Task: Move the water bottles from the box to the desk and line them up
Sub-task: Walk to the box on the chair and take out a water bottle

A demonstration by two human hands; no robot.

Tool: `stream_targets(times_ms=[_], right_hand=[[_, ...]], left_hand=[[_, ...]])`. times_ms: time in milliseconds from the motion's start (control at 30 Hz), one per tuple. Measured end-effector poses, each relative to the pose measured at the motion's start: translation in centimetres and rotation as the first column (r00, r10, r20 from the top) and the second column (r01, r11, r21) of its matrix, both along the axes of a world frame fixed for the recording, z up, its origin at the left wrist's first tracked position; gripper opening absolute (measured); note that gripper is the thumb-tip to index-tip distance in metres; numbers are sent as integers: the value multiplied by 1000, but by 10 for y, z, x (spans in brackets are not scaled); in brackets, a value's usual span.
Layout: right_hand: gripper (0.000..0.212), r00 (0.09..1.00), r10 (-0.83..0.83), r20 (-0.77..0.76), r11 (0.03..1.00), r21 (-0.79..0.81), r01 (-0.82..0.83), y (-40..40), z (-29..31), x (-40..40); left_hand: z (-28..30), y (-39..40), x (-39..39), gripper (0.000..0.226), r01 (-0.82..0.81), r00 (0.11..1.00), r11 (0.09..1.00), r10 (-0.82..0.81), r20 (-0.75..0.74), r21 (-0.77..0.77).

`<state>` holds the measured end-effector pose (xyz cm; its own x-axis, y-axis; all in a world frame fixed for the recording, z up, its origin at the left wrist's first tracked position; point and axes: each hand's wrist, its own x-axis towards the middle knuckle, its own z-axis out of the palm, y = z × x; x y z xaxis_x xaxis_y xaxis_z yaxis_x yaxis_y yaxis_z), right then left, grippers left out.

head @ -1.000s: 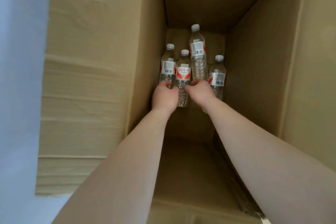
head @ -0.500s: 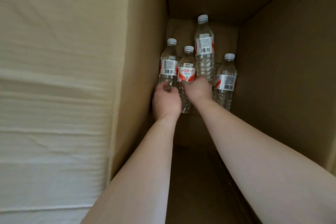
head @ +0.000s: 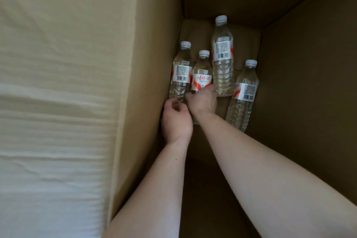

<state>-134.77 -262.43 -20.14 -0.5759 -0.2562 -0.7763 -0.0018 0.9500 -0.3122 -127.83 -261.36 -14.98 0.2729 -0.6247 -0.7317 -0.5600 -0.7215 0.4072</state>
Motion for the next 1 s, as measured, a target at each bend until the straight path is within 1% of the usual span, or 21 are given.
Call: stream_targets(times_ms=[133, 267, 433, 533, 600, 667, 733, 767, 833, 900, 1000], right_hand=[[79, 1000, -19, -3, 1000, 22, 19, 0, 2, 0], [80, 996, -44, 79, 999, 12, 43, 6, 12, -11], [65, 972, -114, 207, 993, -6, 117, 19, 38, -24], [60, 948, -108, 298, 993, -10, 116, 30, 57, -27], [58, 940, -95, 328, 993, -29, 111, 39, 68, -30], [61, 928, -85, 363, 993, -49, 110, 46, 83, -34], [70, 902, -78, 425, 994, -37, 104, 54, 101, -39], [71, 884, -79, 460, 994, -30, 105, 57, 111, -40], [67, 847, -106, 520, 986, -53, 156, 66, 124, -42], [64, 804, -154, 575, 965, -87, 247, 72, 135, -40], [62, 773, -191, 604, 933, -133, 334, 72, 150, -37]], left_hand=[[2, 2, 2, 35, 8, 1000, 1000, -8, -27, 13], [7, 6, 5, 31, -19, 999, 999, 20, -36, 43], [24, 15, 11, 28, -61, 996, 994, 67, -55, 91], [37, 17, 14, 28, -59, 995, 993, 66, -72, 105], [47, 18, 16, 28, -38, 996, 992, 48, -82, 118], [57, 18, 17, 28, -28, 994, 990, 42, -97, 141], [68, 20, 17, 27, -19, 992, 988, 38, -117, 155], [75, 20, 17, 26, -14, 992, 988, 34, -123, 157], [86, 21, 18, 24, -12, 991, 989, 32, -129, 146], [96, 23, 19, 22, -23, 990, 991, 40, -135, 129], [110, 28, 21, 24, -47, 985, 992, 66, -161, 118]])
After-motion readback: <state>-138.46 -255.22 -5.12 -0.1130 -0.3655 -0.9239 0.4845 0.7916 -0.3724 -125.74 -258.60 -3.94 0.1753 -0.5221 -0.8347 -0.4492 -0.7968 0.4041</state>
